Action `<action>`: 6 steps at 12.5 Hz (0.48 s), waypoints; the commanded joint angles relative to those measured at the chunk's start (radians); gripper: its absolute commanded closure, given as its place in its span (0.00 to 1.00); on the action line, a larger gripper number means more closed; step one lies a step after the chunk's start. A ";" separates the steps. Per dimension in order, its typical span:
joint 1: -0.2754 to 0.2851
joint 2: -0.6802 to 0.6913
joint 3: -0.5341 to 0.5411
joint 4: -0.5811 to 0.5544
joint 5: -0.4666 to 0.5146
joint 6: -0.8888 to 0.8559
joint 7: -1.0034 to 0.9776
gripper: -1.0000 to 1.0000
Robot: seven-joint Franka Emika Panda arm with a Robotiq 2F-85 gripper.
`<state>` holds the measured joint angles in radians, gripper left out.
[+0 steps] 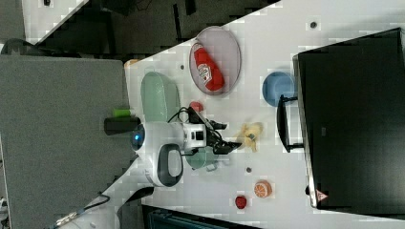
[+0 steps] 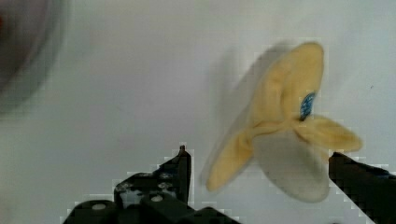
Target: Pick banana from table and place on oven.
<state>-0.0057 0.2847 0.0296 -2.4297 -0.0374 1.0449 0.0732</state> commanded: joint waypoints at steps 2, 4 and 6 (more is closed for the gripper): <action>-0.003 0.046 -0.010 -0.002 0.012 0.079 0.015 0.41; -0.003 0.051 -0.009 -0.002 0.012 0.079 0.015 0.64; -0.003 0.054 -0.009 -0.002 0.012 0.078 0.015 0.79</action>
<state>-0.0164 0.3682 0.0260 -2.4531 -0.0193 1.1045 0.0748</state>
